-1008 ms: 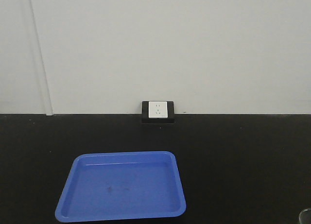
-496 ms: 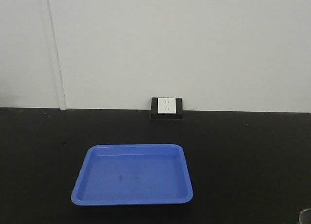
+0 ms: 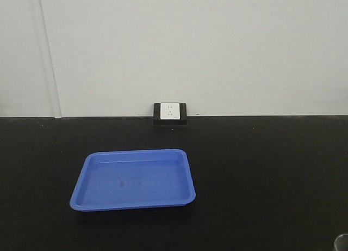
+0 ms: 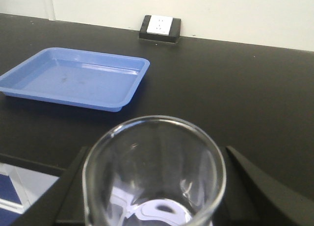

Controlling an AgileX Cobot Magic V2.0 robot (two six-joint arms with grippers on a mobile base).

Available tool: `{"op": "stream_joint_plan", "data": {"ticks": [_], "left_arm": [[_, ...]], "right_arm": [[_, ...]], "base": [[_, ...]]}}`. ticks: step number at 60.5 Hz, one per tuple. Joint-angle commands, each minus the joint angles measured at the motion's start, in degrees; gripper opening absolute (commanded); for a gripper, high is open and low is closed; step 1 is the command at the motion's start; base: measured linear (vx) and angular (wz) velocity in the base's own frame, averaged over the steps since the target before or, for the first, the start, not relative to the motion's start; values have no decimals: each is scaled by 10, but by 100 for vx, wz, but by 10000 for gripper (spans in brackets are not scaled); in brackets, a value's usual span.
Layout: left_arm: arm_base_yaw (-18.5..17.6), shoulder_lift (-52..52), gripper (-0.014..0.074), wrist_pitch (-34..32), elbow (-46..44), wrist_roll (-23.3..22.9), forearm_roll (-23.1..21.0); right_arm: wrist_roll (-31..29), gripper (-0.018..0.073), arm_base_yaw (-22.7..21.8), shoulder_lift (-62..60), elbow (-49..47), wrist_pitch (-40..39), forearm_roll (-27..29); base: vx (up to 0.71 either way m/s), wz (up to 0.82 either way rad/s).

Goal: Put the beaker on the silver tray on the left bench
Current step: 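Drive the base to the bench with the silver tray, holding the beaker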

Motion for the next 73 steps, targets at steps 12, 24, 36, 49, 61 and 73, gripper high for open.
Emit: {"op": "stream_joint_plan", "data": {"ticks": [12,24,36,49,61,73], "left_arm": [[-2,-4,1,-47,11,-1,1],[-2,-4,1,-47,11,-1,1],[-2,-4,1,-47,11,-1,1],[-2,-4,1,-47,11,-1,1],[-2,-4,1,-47,11,-1,1],[-2,-4,1,-47,11,-1,1]], "right_arm": [[-2,-11,-4,3,-19,-34,-9],[-2,-11,-4,3,-19,-34,-9],[-2,-11,-4,3,-19,-34,-9],[-2,-11,-4,3,-19,-34,-9],[-2,-11,-4,3,-19,-34,-9],[-2,-11,-4,3,-19,-34,-9]], "base": [[-18,-11],[-20,-10],[-23,0],[-25,11],[-27,22],[-29,31]]}}
